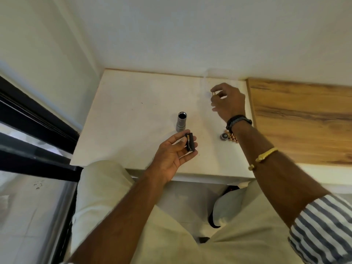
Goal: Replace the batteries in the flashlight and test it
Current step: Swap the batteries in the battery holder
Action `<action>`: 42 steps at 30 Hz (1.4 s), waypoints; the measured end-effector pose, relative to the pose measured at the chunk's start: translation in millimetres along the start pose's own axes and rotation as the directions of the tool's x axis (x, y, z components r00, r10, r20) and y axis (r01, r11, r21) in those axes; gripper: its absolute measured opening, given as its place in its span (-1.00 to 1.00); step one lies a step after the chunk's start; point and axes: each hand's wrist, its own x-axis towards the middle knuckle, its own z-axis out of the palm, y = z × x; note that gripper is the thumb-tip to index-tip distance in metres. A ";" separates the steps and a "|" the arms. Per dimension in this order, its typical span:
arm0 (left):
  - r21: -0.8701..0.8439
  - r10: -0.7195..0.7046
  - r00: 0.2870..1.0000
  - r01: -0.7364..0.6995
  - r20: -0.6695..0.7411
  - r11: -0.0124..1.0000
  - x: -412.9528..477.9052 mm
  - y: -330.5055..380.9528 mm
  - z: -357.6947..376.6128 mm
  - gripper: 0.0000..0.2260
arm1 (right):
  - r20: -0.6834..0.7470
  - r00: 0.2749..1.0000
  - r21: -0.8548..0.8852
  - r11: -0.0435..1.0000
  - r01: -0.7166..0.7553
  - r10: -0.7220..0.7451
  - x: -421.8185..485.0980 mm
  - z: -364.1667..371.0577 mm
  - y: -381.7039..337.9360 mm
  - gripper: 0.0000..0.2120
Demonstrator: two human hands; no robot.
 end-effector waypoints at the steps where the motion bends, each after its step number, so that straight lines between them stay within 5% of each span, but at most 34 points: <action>1: 0.002 0.004 1.000 -0.004 -0.001 1.000 -1.8 -0.2 0.4 -0.73 | 0.011 1.000 0.046 0.999 -0.022 0.021 -14.2 -1.3 1.3 -0.81; 14: 0.122 0.040 0.998 -0.035 -0.040 0.992 -11.3 -10.7 4.5 -0.74 | 0.085 0.972 0.392 0.889 -0.235 0.220 -140.2 -15.3 28.5 -0.89; 21: 0.170 0.071 0.995 -0.058 -0.074 0.984 -13.7 -13.4 3.6 -0.74 | 0.165 0.971 0.475 0.849 -0.231 0.172 -153.6 -22.8 21.6 -0.80; 28: 0.217 0.077 0.995 -0.063 -0.058 0.974 -16.7 -15.1 5.3 -0.75 | 0.076 0.996 0.292 0.954 -0.074 0.054 -160.5 -20.4 17.0 -0.87; 42: 0.329 0.135 0.990 -0.116 -0.034 0.937 -18.2 -17.2 6.3 -0.75 | 0.088 0.995 0.169 0.985 0.036 -0.052 -164.8 -10.2 18.3 -0.88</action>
